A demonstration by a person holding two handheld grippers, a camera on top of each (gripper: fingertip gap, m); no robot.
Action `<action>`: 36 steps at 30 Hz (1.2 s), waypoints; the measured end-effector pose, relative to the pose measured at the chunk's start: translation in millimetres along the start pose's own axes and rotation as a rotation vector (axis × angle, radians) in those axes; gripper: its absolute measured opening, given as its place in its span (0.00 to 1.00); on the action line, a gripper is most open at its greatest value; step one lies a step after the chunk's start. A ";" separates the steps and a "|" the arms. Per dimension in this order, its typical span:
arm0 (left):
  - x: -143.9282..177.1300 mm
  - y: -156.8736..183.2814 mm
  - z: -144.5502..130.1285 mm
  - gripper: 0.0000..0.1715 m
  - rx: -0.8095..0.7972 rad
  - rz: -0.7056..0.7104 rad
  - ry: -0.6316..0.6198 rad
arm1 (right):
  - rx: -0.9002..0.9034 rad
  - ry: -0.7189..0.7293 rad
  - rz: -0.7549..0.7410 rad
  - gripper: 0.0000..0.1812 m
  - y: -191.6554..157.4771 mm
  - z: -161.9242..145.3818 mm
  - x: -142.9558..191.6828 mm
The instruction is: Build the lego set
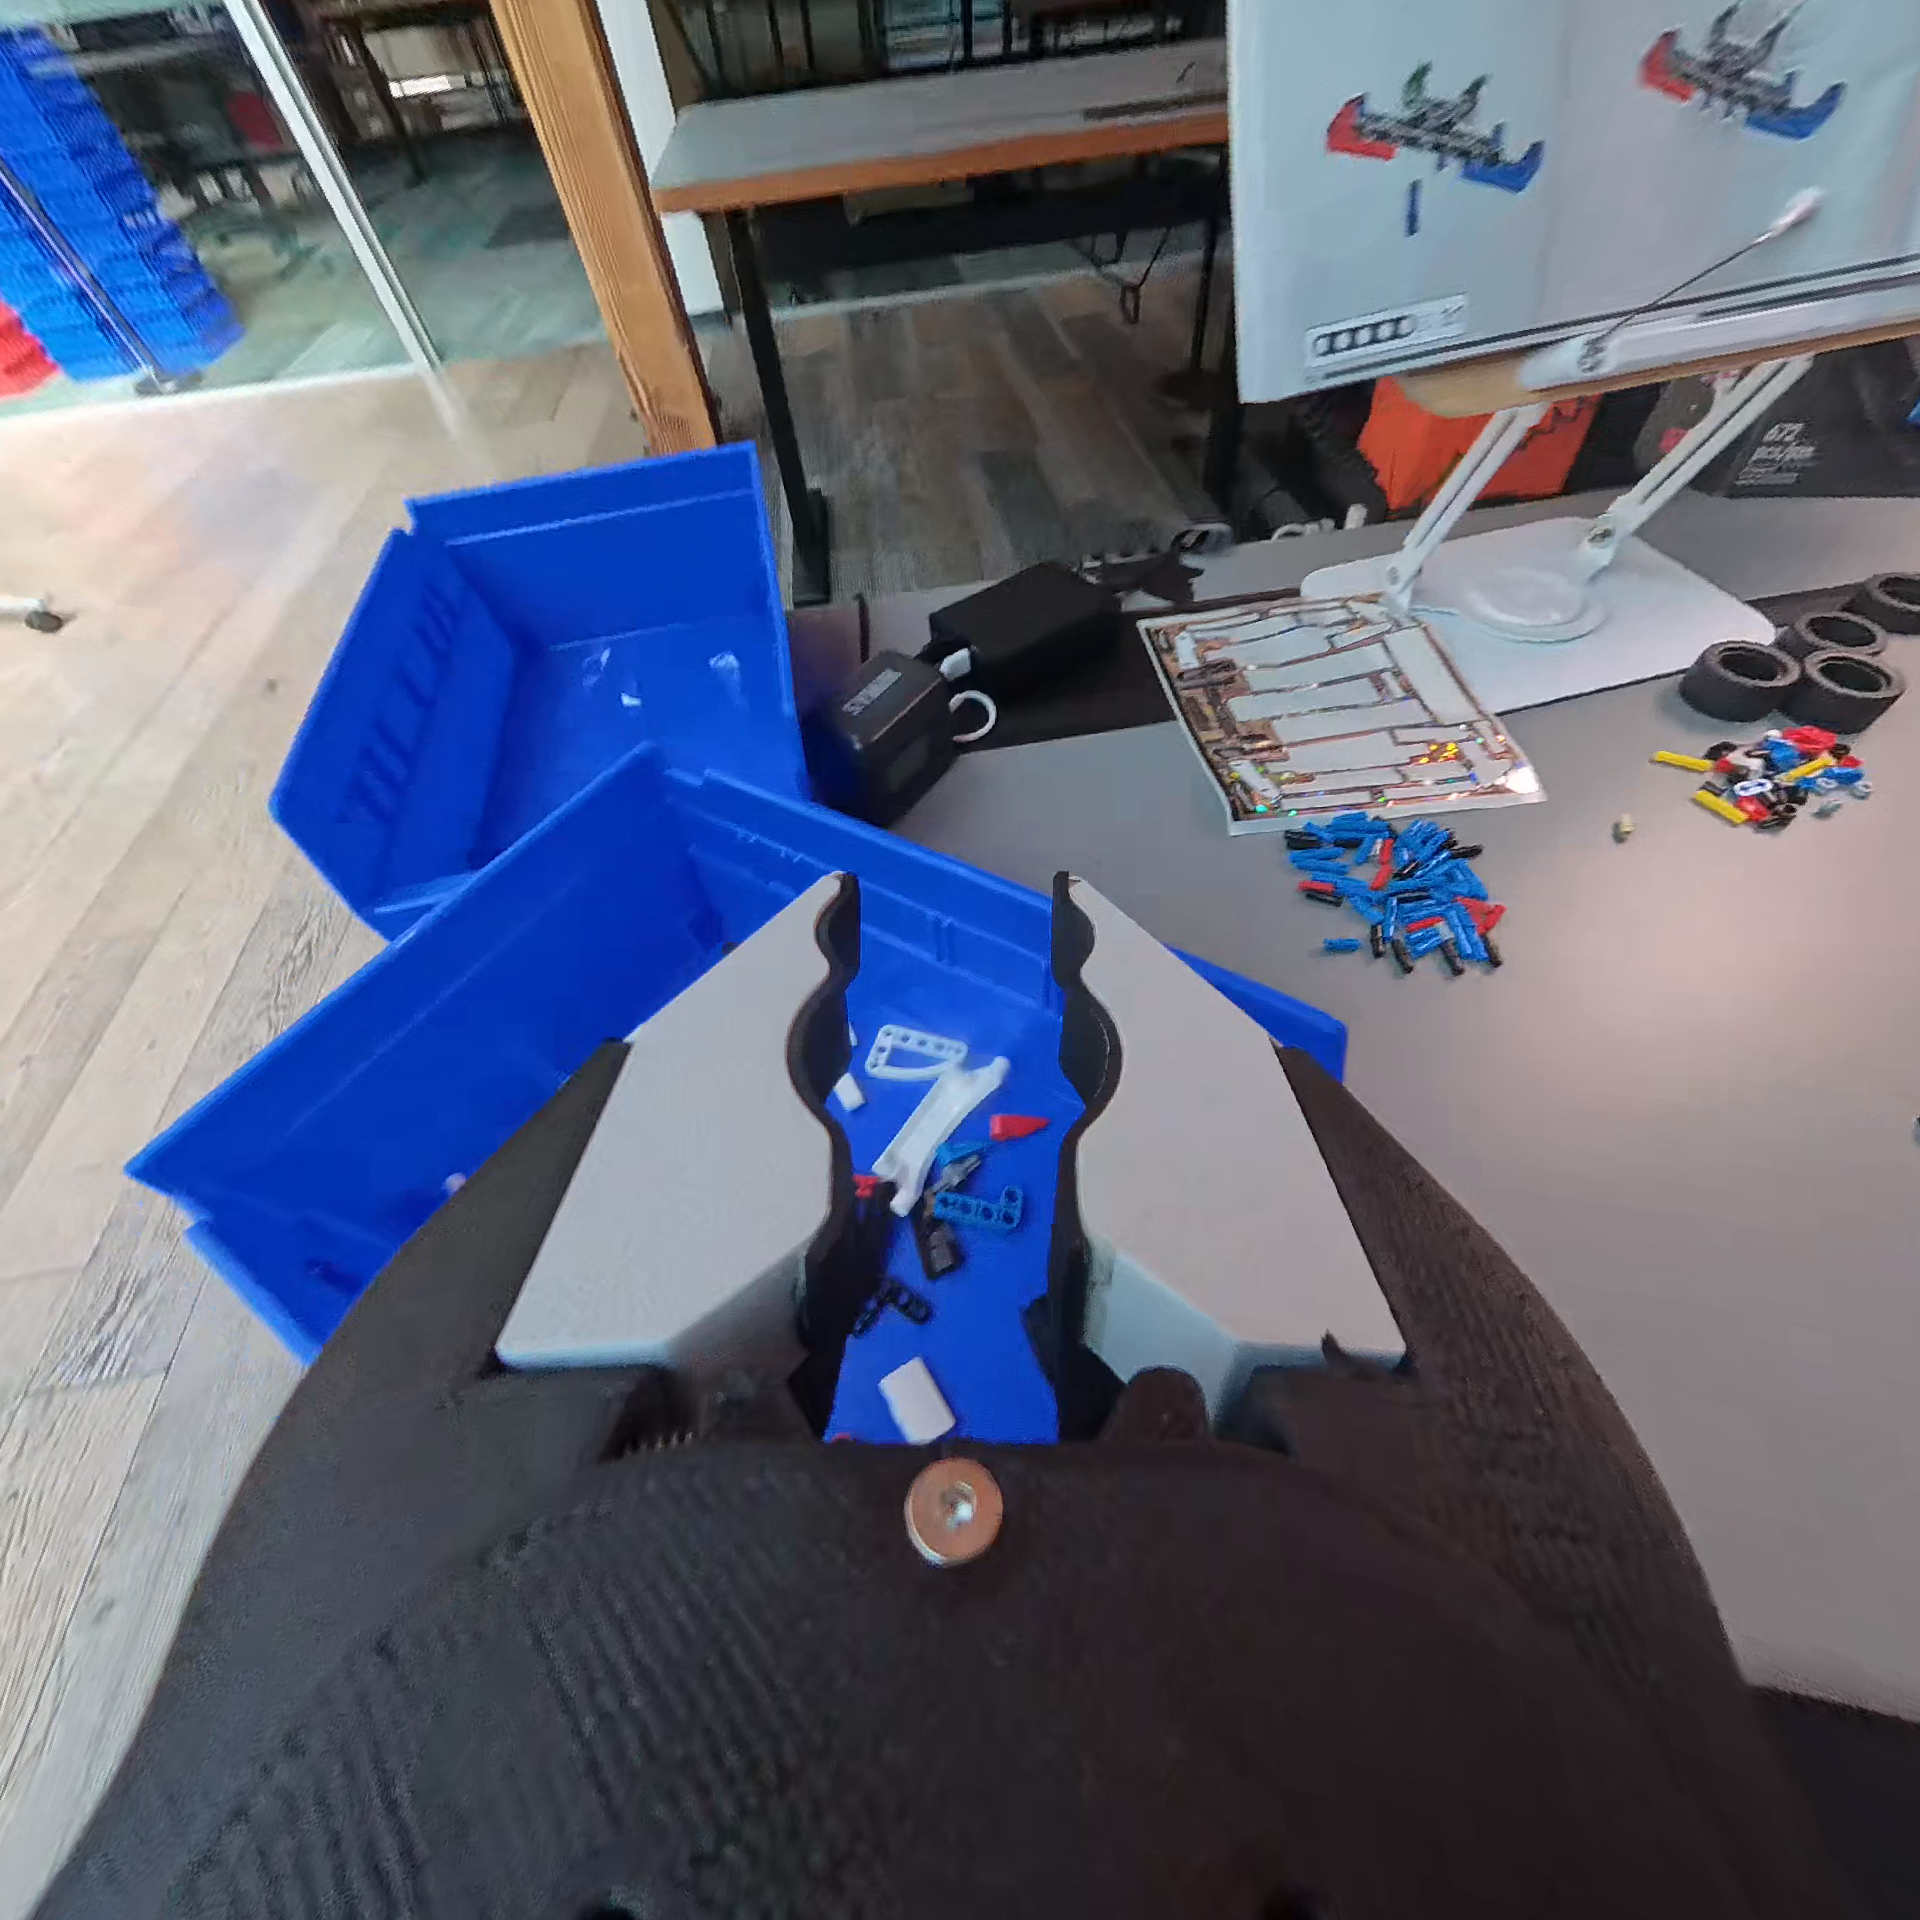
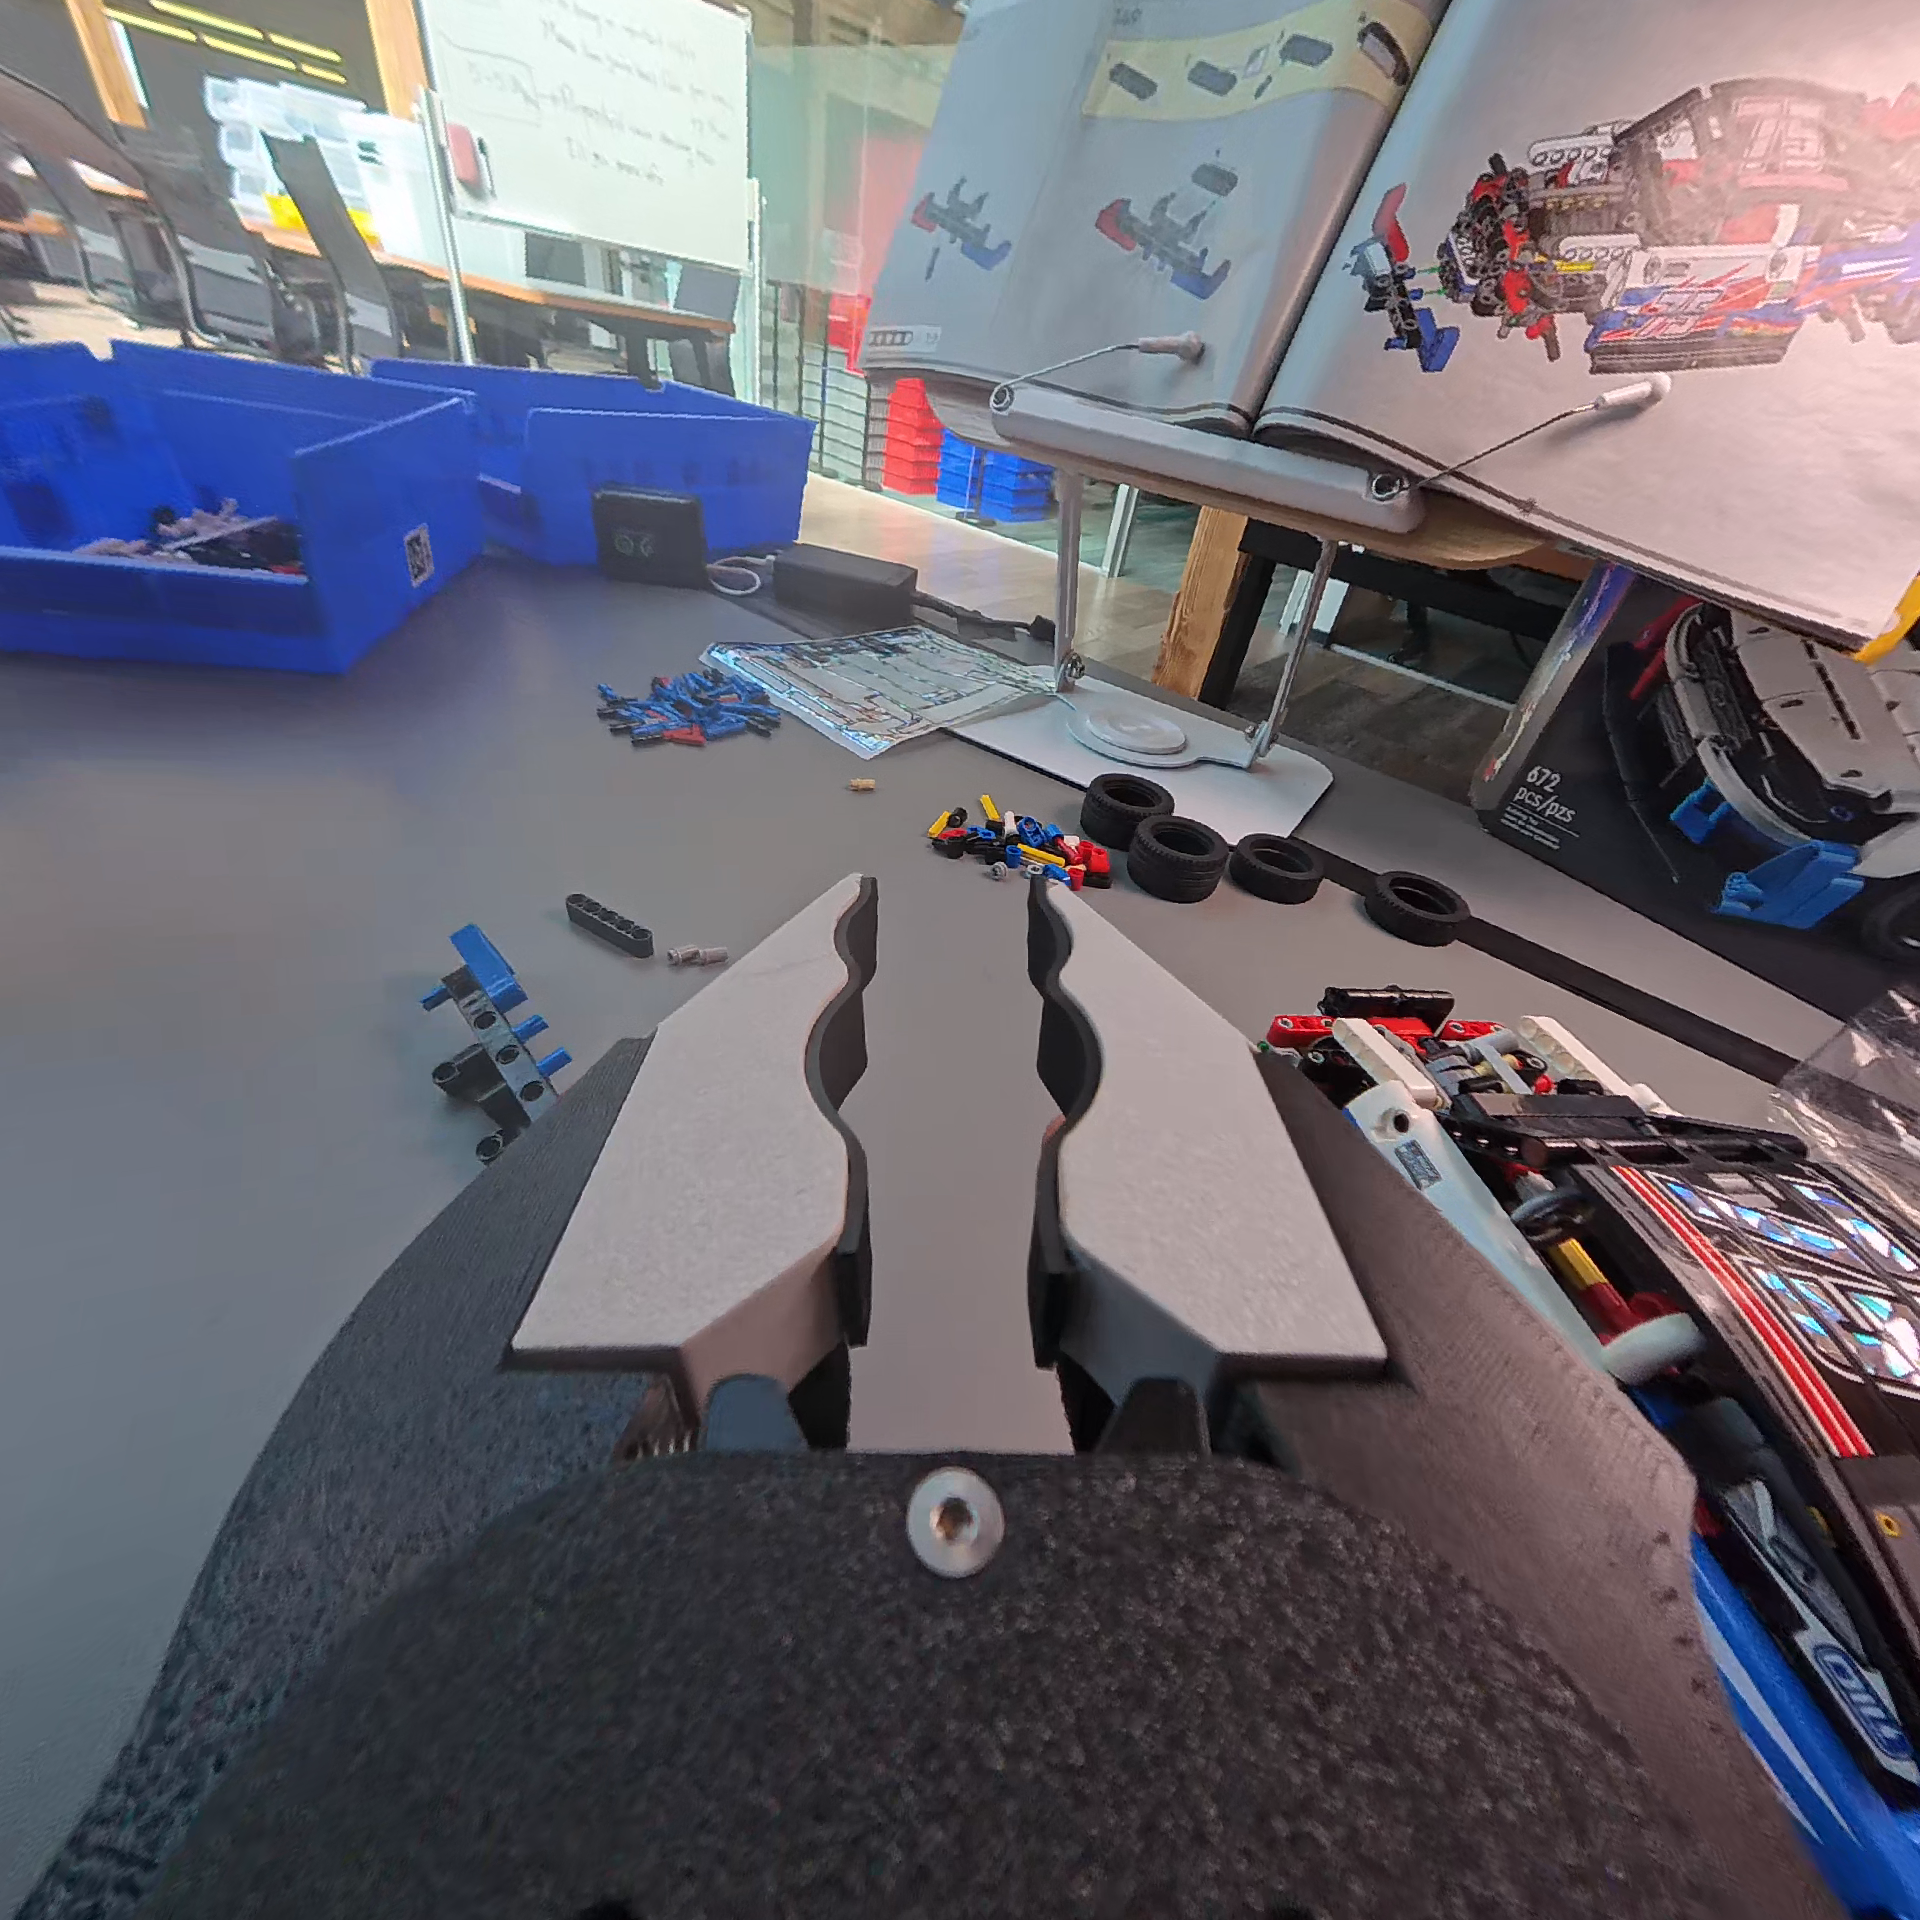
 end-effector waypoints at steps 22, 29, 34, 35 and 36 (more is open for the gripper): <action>-66.4 -98.5 -125.7 0.21 -0.472 -0.193 -1.224 | 0.019 -0.086 0.017 0.08 -4.8 -19.6 -8.8; -61.1 -107.7 -143.4 0.28 -0.558 -0.266 -1.443 | 0.016 -0.096 0.015 0.07 -3.5 -22.0 -9.3; -54.4 -102.0 -145.6 0.32 -0.535 -0.320 -1.530 | 0.014 -0.100 0.017 0.07 -3.5 -22.5 -9.7; -53.6 -100.7 -145.2 0.34 -0.531 -0.326 -1.543 | 0.014 -0.100 0.017 0.07 -3.5 -22.6 -9.8; -52.8 -99.5 -145.3 0.35 -0.531 -0.336 -1.555 | 0.014 -0.101 0.018 0.07 -3.6 -22.7 -9.9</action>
Point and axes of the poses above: each gripper's, where its closed fingertips meet, x back along the fingers, z out of its top, y = z × x across the jaws, the point moved 6 cm from there along x, back along the fingers, and after that the axes turned 5 degrees about y, right-handed, at the moved point
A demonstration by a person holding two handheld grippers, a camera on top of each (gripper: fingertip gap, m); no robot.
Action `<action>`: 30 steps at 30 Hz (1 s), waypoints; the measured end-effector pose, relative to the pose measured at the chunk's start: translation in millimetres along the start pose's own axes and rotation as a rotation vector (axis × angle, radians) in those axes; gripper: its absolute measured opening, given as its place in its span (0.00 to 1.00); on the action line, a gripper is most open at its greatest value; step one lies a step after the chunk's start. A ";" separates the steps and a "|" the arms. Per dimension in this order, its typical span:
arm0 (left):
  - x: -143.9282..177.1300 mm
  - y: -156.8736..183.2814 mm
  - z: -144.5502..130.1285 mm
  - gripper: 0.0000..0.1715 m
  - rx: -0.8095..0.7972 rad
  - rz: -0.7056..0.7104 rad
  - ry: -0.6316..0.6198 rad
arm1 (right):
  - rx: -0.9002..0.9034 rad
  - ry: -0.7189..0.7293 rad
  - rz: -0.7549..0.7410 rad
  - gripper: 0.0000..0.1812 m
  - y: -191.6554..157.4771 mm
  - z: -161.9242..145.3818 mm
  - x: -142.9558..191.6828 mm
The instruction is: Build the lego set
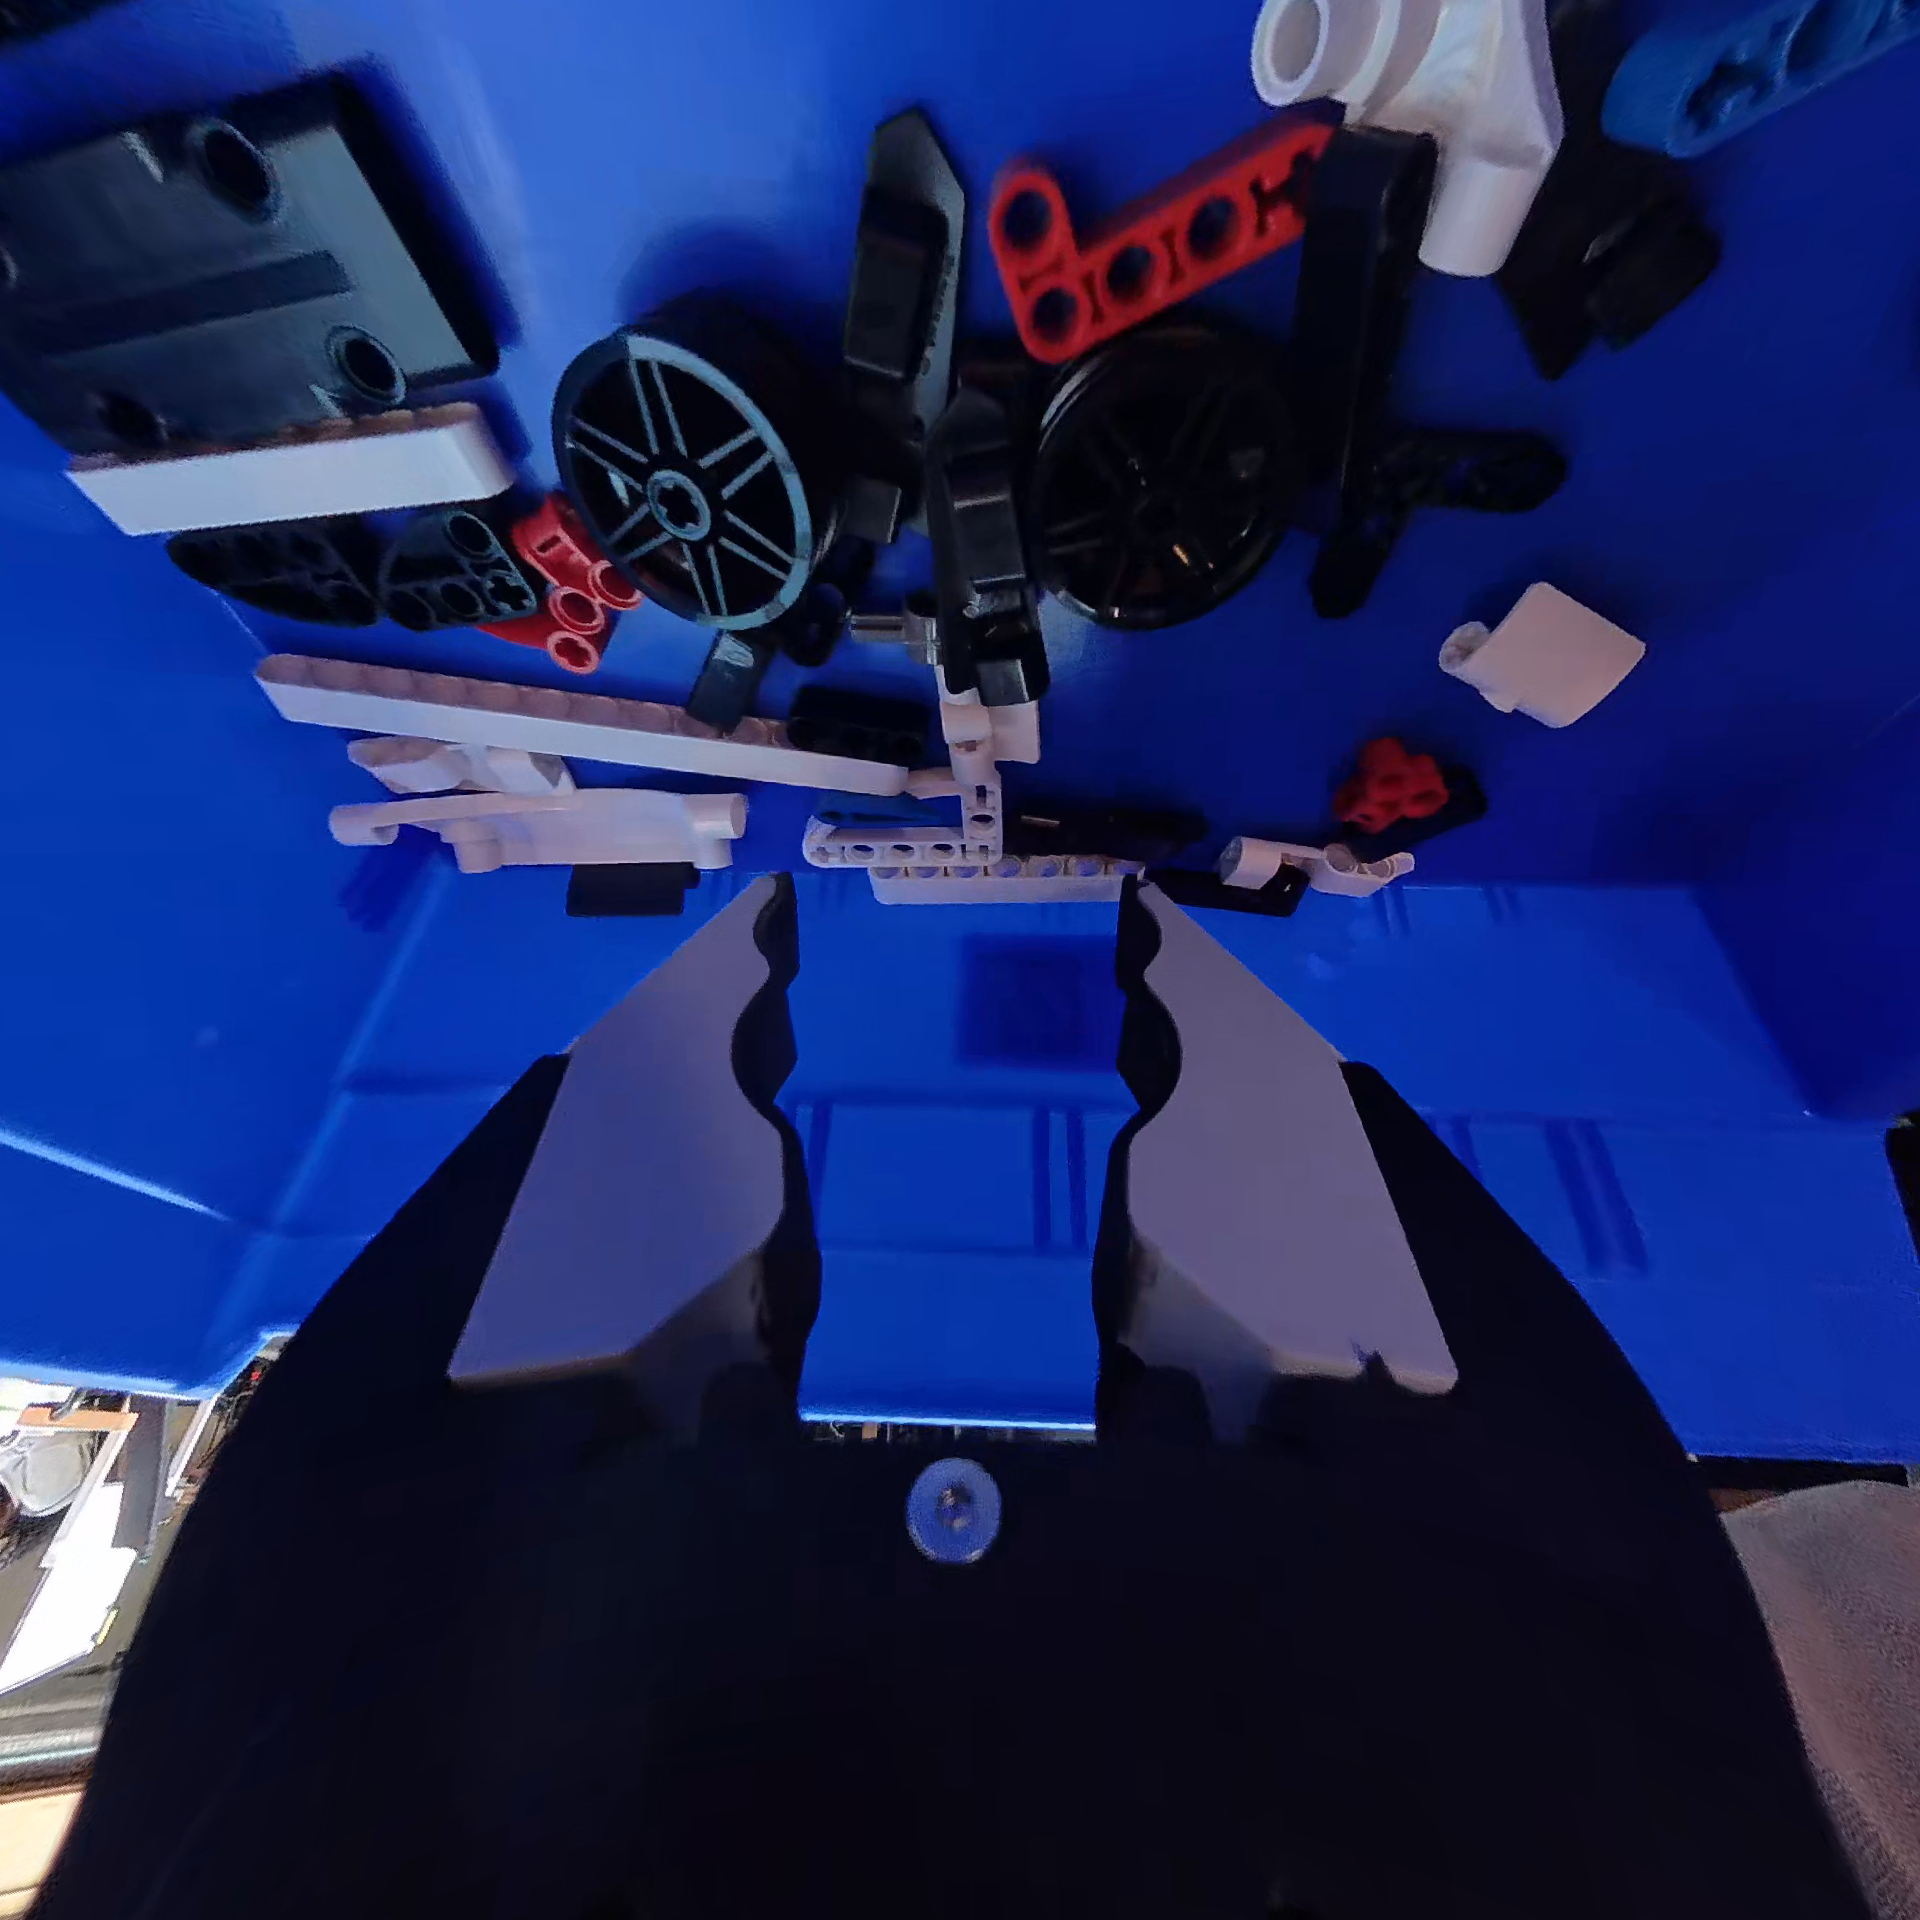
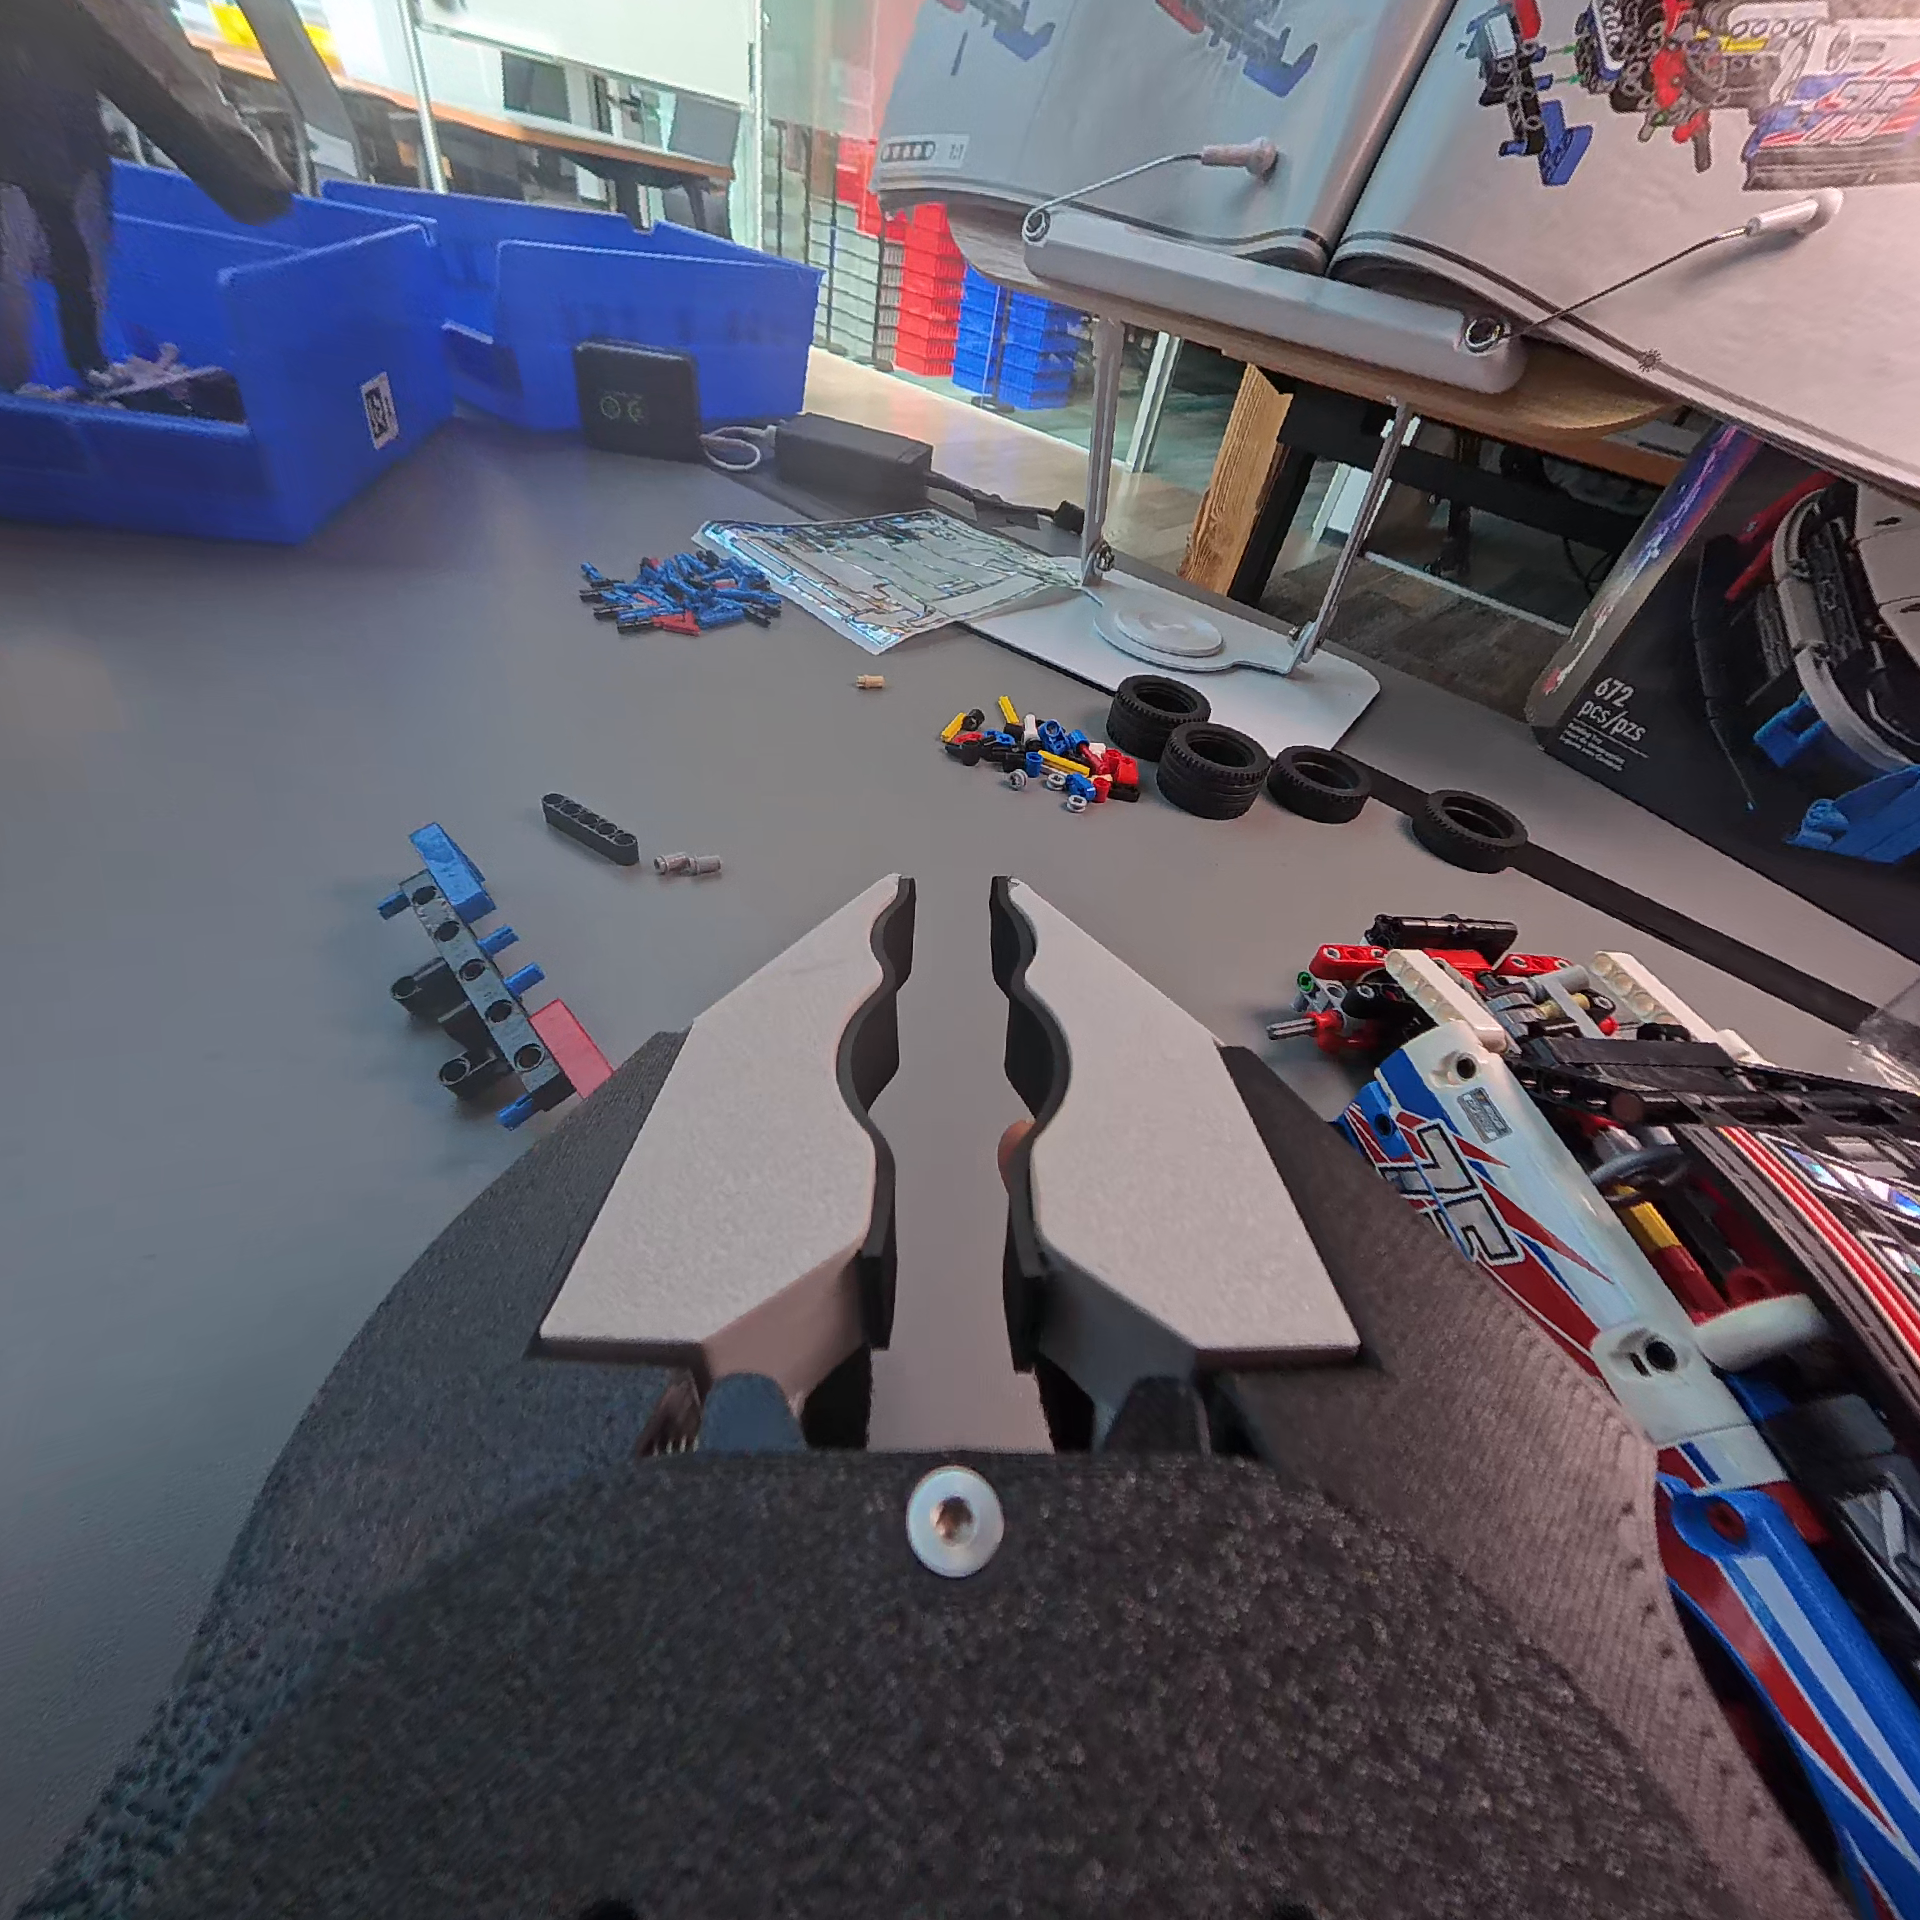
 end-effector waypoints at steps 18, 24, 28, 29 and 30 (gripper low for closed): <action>15.4 10.2 32.8 0.16 -0.040 -0.106 0.408 | 0.011 -0.004 0.011 0.07 -1.3 0.2 0.6; 59.4 -27.6 37.2 0.10 0.089 0.119 0.695 | 0.015 -0.010 0.012 0.07 -2.0 -0.7 -0.3; 60.7 -52.5 24.0 0.17 0.231 0.194 0.620 | 0.015 -0.012 0.009 0.07 -1.8 -0.9 -0.4; 56.2 -56.6 21.3 0.19 0.260 0.204 0.580 | 0.016 -0.013 0.009 0.07 -1.9 -0.9 -0.5; 50.4 -58.6 19.7 0.21 0.286 0.196 0.538 | 0.017 -0.013 0.008 0.07 -2.0 -1.0 -0.6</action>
Point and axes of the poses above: each gripper's, where its closed fingertips meet, x back along the fingers, z out of its top, y = z × x across the jaws, the point moved 6 cm from there along x, back along the fingers, and after that the axes turned 5 degrees about y, right-handed, at the moved point
